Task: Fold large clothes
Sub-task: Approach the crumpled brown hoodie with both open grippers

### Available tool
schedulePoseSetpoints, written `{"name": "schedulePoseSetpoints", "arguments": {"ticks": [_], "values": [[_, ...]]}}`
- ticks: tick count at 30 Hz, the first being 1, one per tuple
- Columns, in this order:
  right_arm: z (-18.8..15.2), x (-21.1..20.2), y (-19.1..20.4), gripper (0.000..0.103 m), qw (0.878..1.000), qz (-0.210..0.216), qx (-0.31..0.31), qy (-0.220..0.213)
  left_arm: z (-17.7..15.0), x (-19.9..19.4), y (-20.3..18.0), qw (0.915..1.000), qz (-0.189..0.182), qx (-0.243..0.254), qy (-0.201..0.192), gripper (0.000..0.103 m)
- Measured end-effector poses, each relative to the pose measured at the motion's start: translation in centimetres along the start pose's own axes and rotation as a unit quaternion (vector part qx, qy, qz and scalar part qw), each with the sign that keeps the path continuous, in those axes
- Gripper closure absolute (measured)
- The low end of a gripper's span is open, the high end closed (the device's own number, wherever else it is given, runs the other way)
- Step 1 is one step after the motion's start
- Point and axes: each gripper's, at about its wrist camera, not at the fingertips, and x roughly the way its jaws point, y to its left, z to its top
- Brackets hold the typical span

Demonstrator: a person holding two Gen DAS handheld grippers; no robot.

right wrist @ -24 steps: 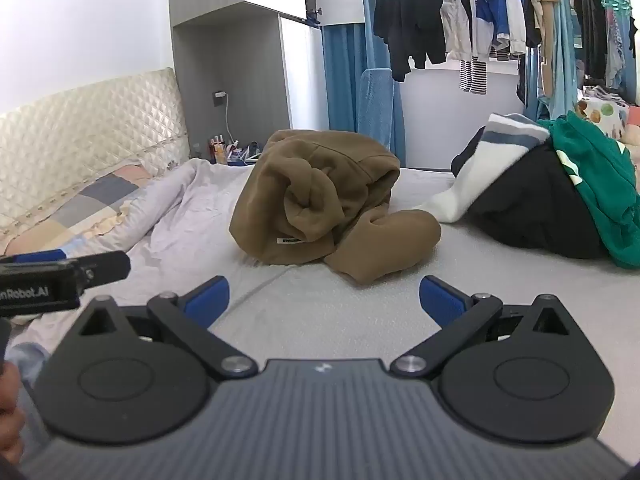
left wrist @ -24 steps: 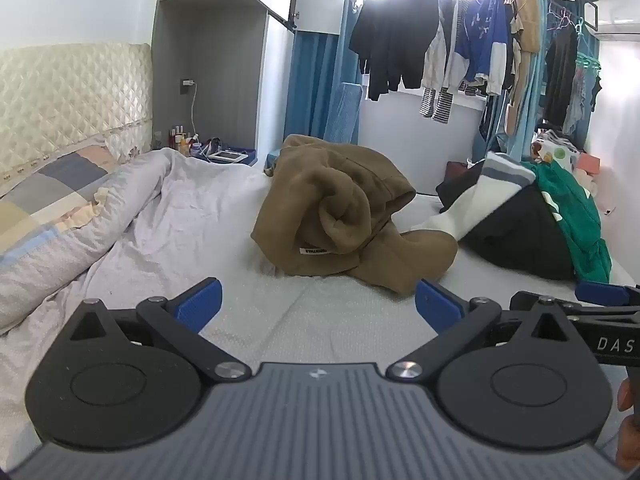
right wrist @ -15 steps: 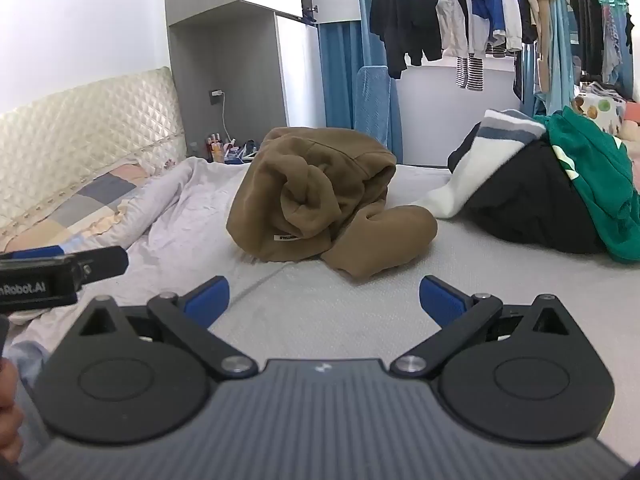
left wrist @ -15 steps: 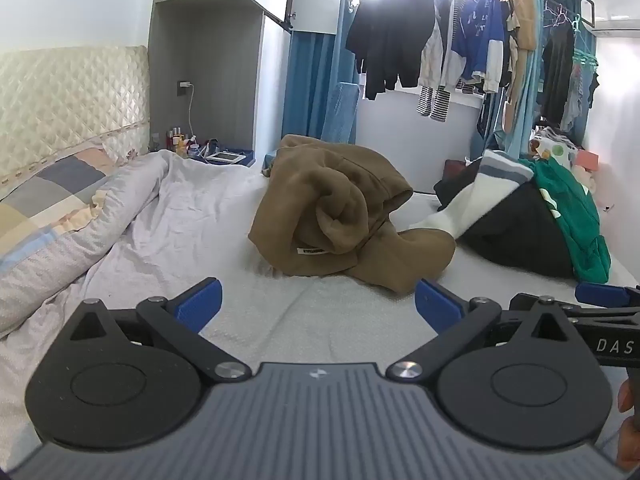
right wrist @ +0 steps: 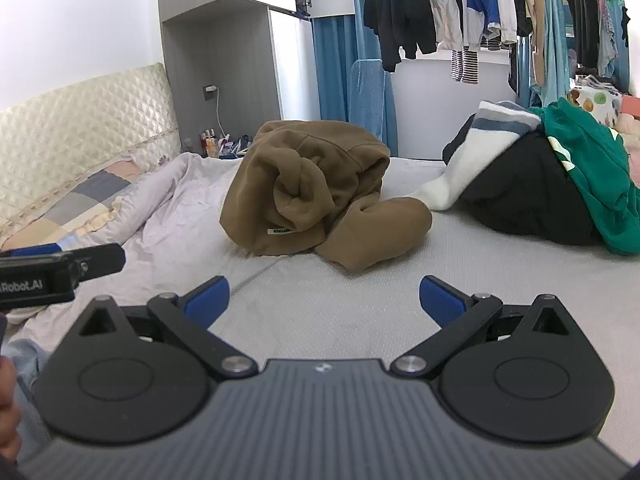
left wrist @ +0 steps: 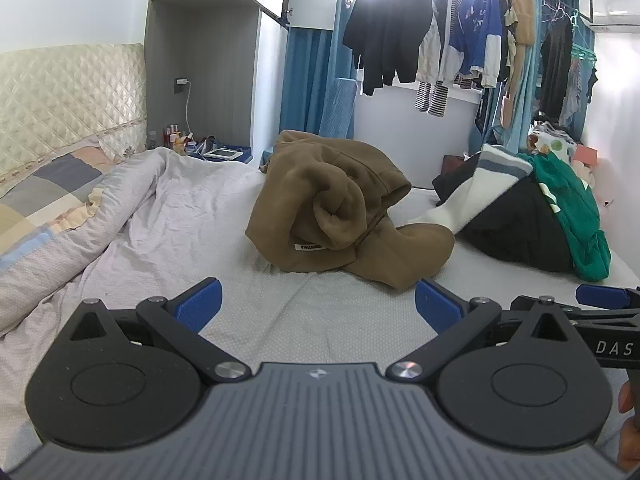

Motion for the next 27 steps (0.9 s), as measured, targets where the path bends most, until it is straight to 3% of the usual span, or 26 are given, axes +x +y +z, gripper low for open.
{"name": "schedulePoseSetpoints", "arguments": {"ticks": [27], "values": [[-0.38, -0.14, -0.55, 0.000, 1.000, -0.001, 0.008, 0.004, -0.41, 0.43, -0.15, 1.0000, 0.000, 0.000, 0.002, 0.000]]}}
